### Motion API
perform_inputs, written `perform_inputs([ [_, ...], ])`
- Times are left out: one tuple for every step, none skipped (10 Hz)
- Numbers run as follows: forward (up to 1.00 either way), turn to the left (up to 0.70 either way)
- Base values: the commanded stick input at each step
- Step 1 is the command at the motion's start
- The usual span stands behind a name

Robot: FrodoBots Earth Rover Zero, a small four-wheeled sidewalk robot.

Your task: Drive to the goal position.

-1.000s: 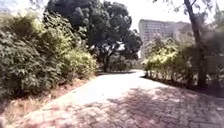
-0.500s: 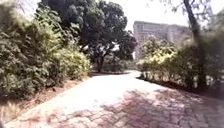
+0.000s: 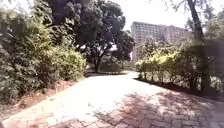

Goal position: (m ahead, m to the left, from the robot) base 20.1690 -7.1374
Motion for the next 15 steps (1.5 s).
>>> perform_inputs([
  [0.7, 0.0],
  [0.7, 0.0],
  [0.7, 0.0],
  [0.7, 0.0],
  [0.7, 0.0],
  [0.7, 0.0],
  [0.7, 0.0],
  [0.7, 0.0],
  [0.7, 0.0],
  [0.7, 0.0],
  [0.7, 0.0],
  [0.7, 0.0],
  [0.7, 0.0],
  [0.7, -0.35],
  [0.7, -0.35],
])
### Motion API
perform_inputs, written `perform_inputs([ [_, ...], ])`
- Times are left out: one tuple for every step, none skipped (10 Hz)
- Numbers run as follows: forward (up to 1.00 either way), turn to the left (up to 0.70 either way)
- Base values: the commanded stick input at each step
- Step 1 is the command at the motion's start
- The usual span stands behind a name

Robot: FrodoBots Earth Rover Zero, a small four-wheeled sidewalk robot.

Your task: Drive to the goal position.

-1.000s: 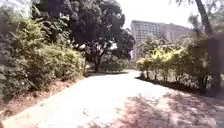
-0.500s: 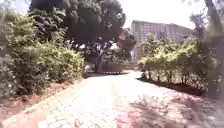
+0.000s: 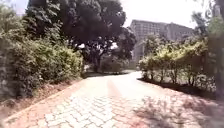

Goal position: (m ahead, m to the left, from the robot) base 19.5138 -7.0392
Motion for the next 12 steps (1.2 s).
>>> perform_inputs([
  [0.7, -0.23],
  [0.7, -0.09],
  [0.7, 0.0],
  [0.7, 0.0],
  [0.7, 0.0],
  [0.7, 0.0],
  [0.7, 0.0],
  [0.7, 0.0],
  [0.7, 0.0],
  [0.7, 0.0],
  [0.7, 0.0],
  [0.7, 0.0],
])
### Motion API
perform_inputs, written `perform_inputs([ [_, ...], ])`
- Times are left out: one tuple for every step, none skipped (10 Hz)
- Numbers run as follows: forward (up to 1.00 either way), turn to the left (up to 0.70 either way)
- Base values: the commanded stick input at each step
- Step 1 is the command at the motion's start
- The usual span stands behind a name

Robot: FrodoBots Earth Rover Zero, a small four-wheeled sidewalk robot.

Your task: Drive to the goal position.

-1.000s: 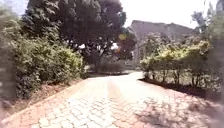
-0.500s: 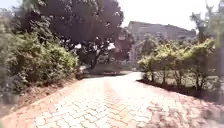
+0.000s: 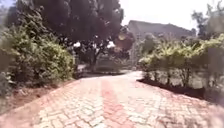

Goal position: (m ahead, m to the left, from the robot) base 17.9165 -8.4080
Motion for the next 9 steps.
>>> perform_inputs([
  [0.7, 0.0],
  [0.7, 0.0],
  [0.7, 0.0],
  [0.7, 0.0],
  [0.7, 0.0],
  [0.7, 0.0],
  [0.7, 0.0],
  [0.7, 0.0],
  [0.7, 0.0],
])
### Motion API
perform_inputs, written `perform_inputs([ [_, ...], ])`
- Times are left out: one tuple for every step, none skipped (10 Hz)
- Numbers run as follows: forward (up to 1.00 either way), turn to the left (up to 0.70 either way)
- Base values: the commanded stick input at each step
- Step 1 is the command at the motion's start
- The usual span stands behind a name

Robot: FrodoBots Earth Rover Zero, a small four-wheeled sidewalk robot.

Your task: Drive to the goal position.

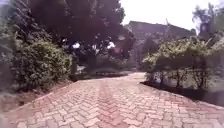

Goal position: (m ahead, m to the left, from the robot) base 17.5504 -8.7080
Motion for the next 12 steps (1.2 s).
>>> perform_inputs([
  [0.7, 0.0],
  [0.7, 0.0],
  [0.7, 0.0],
  [0.7, 0.0],
  [0.7, 0.0],
  [0.7, 0.0],
  [0.7, 0.0],
  [0.7, 0.0],
  [0.7, 0.0],
  [0.7, 0.0],
  [0.7, 0.0],
  [0.7, 0.0],
])
